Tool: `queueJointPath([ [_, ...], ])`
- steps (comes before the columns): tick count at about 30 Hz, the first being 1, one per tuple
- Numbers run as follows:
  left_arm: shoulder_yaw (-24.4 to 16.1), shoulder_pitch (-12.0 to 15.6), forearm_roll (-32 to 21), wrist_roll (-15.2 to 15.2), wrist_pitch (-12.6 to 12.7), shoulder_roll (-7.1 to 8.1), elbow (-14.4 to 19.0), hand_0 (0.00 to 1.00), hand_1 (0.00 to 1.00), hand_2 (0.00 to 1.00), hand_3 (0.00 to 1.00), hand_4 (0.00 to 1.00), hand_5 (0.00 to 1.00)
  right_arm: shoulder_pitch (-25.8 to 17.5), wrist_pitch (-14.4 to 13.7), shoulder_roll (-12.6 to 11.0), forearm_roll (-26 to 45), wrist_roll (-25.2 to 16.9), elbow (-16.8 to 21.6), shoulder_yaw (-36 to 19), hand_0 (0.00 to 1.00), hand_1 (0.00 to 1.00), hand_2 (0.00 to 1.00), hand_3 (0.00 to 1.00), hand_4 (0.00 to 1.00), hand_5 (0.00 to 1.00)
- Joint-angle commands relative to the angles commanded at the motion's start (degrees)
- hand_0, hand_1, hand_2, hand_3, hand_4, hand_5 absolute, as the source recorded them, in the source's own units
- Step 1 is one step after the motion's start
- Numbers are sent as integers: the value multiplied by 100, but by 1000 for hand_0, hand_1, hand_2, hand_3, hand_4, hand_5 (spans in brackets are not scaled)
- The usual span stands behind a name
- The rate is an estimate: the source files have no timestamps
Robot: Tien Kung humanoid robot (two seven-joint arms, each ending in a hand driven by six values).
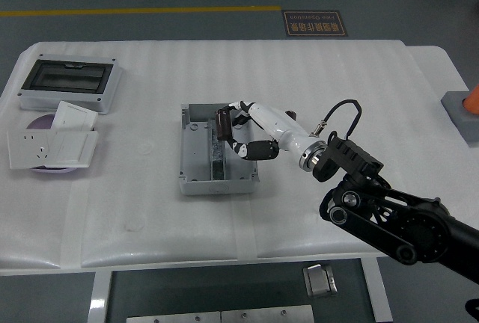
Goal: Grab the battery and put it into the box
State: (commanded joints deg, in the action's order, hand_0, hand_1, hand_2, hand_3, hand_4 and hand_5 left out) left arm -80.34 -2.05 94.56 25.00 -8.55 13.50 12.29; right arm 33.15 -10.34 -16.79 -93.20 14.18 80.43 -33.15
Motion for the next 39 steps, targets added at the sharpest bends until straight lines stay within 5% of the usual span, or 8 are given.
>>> queueJointPath([
  [1,3,-4,-3,-1,-3,-2,-1,589,655,527,568,596,63,4,41,9,-15,23,-59,41,947,783,806,915,615,207],
  [2,4,-6,-6,-2,-4,-3,-2,589,655,527,568,597,62,6,72,16,-29,38,-101,67,998,868,906,998,648,225],
  [7,-6,-20,2,-1,-12,-5,-3,589,655,527,568,597,62,9,187,23,-92,79,-239,134,998,868,906,998,648,225],
  [8,-6,-23,2,-2,-13,-5,-4,589,654,527,568,598,62,10,194,19,-99,80,-245,130,998,955,998,998,822,335],
  [16,11,-39,-10,-12,-15,-20,-8,590,654,527,568,597,62,108,103,-187,-195,45,-359,-338,998,998,998,998,898,367],
  [24,6,-83,8,-23,-24,-24,-12,590,653,527,567,598,61,824,248,-437,67,42,-1300,82,998,998,998,998,917,381],
  [39,-9,-96,65,-13,-55,-31,-11,589,655,528,570,591,56,1669,661,-55,605,-15,-2970,1563,998,998,998,998,933,414],
])
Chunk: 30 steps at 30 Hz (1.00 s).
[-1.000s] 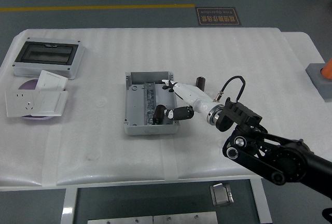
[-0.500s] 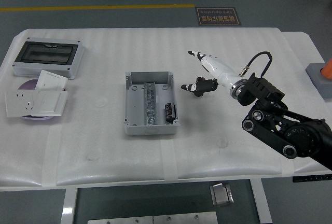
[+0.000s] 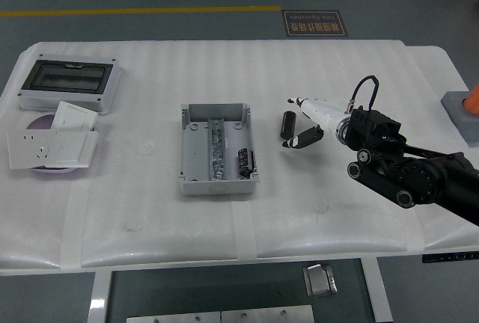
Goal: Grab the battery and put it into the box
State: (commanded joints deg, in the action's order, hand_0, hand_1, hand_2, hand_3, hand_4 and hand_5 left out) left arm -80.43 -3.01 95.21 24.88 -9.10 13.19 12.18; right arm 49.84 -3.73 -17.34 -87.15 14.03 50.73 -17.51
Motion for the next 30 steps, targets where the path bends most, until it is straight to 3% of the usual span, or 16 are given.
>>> queueJointPath([
  [7,-1,-7,9,-6,9,-13,2,590,653,528,569,587,54,137,-94,228,229,-99,-479,165,998,998,998,998,936,419],
  [16,-27,6,39,16,7,-13,11,589,654,529,569,587,53,150,-261,312,412,-162,-615,221,998,954,970,998,936,423],
  [17,-27,6,39,15,7,-13,11,589,654,528,568,590,52,149,-268,317,419,-164,-623,224,998,801,749,960,761,282],
  [22,-14,2,27,9,7,-13,8,589,654,528,568,590,52,133,-301,332,478,-187,-664,248,998,801,749,960,761,282],
  [23,-13,1,26,7,7,-13,7,589,654,529,569,589,52,130,-304,334,488,-190,-672,253,987,721,619,787,571,180],
  [30,32,-11,-15,-20,10,-20,-5,589,653,528,569,591,51,101,-317,337,531,-202,-699,314,974,707,608,747,536,163],
])
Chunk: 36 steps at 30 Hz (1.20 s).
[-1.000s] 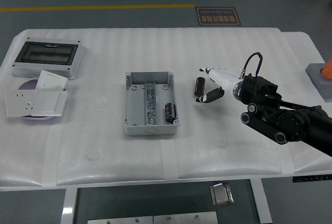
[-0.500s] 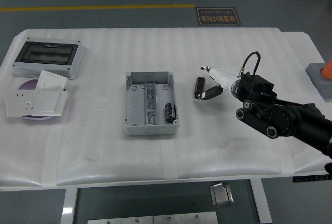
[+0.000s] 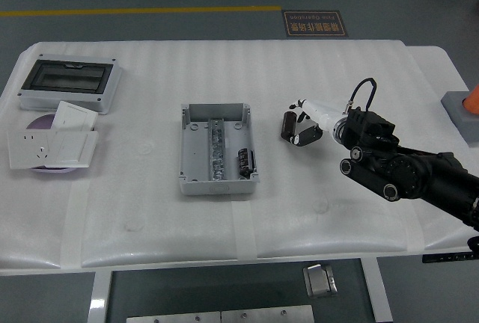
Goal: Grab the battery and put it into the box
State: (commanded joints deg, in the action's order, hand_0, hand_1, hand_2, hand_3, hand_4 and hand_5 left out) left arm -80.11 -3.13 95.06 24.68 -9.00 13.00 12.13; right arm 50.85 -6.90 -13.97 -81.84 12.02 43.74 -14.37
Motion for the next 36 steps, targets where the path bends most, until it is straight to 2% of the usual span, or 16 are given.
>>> queueJointPath([
  [4,7,-2,-6,-11,5,-2,-4,589,653,528,569,591,51,-18,-53,-22,-9,-17,55,-34,974,707,608,747,536,163],
  [6,8,-3,-6,-18,8,-3,-6,588,654,529,570,590,51,-31,-95,-50,-42,-25,125,-86,968,700,604,743,499,140],
  [10,12,-6,-16,-30,18,-7,-8,588,654,529,570,590,51,-97,-159,-167,-231,-4,435,-325,968,700,604,743,499,140],
  [16,0,6,-8,-23,19,-9,-5,589,654,529,569,590,52,-379,-192,-438,-664,129,1249,-999,962,696,598,740,499,144],
  [20,-7,12,-10,-16,20,-6,-2,589,654,529,570,589,54,-681,-215,-550,-720,197,1978,-1492,955,693,595,740,502,149],
  [24,-23,24,2,-1,21,1,3,589,654,529,570,588,55,-919,-318,-505,-808,230,2671,-1668,956,689,595,745,505,154],
  [28,-37,31,16,6,23,11,7,589,654,529,570,588,55,-1105,-555,-297,-1065,249,3286,-1583,956,689,595,745,505,154],
  [29,-41,32,19,7,24,13,7,589,653,528,569,588,57,-1145,-614,-238,-1121,252,3392,-1554,998,797,839,998,563,207],
  [31,-45,35,23,8,23,15,8,589,653,528,569,588,57,-1224,-720,-120,-1203,258,3537,-1493,998,797,839,998,563,207],
  [34,-36,38,10,8,22,17,8,589,653,528,569,588,57,-1323,-820,9,-1147,243,3561,-1402,998,797,839,998,563,207],
  [35,-38,40,12,11,20,16,8,589,654,527,568,590,55,-1342,-839,33,-1108,232,3543,-1371,998,998,998,998,740,302],
  [36,-31,43,6,12,18,16,8,589,654,527,568,590,55,-1359,-850,54,-1065,221,3514,-1328,998,998,998,998,740,302],
])
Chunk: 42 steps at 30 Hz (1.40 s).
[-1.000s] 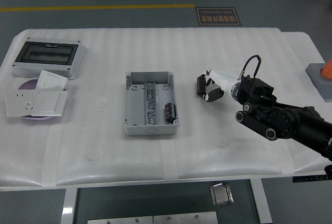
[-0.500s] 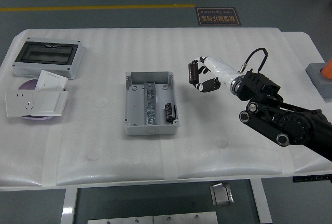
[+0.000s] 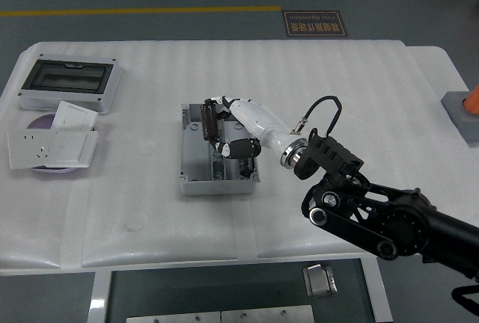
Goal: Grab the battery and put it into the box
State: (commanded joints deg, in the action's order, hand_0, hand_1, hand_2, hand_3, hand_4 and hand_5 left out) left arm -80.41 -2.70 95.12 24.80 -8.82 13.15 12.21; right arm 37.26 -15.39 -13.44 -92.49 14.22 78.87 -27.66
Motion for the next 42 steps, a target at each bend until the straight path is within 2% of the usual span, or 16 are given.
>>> queueJointPath([
  [4,3,-5,-8,0,-2,3,-1,589,654,527,568,590,55,-12,-3,15,127,-34,-125,131,998,998,998,998,740,302],
  [5,2,-7,-8,-1,-2,4,-1,589,653,528,568,590,55,-12,0,15,140,-37,-148,149,998,998,998,998,807,324],
  [10,1,-25,-1,-4,-6,8,-3,589,653,528,568,590,55,-24,3,-4,147,-47,-247,93,998,998,998,998,807,324],
  [11,2,-29,0,-6,-6,7,-3,590,653,528,568,590,56,-27,-2,-21,134,-47,-267,43,998,998,998,998,850,374],
  [13,2,-36,1,-7,-7,7,-4,590,653,528,568,590,56,-35,-13,-62,113,-50,-302,-56,998,998,998,998,850,374],
  [22,-55,-73,78,6,-20,57,4,590,654,527,568,590,57,-313,-77,-456,-81,-99,-286,-922,998,998,998,998,852,376],
  [23,-58,-81,84,6,-23,65,5,590,654,527,568,589,55,-383,-96,-522,-92,-123,-255,-1060,998,998,998,998,881,418],
  [24,-62,-88,90,6,-25,71,5,590,654,527,568,589,55,-443,-117,-577,-90,-151,-230,-1177,998,998,998,998,881,418],
  [29,-85,-107,123,8,-35,118,8,589,653,527,567,589,54,-934,-415,-926,398,-643,-124,-1865,998,998,998,998,882,421],
  [33,-111,-67,143,17,-35,153,15,589,653,527,567,589,54,-1373,-579,-1092,1040,-1135,-121,-2434,998,998,998,998,882,421],
  [40,-53,10,32,8,-12,109,16,589,654,527,568,589,53,-1929,-545,-1127,2279,-1900,-191,-3402,998,997,998,998,878,419],
  [41,-38,13,8,5,-8,100,15,590,654,527,567,589,52,-1983,-537,-1123,2437,-1975,-191,-3525,998,946,998,998,879,437],
  [42,-22,17,-17,0,-4,93,14,590,654,527,567,589,52,-2038,-530,-1120,2612,-2044,-188,-3662,998,946,998,998,879,437],
])
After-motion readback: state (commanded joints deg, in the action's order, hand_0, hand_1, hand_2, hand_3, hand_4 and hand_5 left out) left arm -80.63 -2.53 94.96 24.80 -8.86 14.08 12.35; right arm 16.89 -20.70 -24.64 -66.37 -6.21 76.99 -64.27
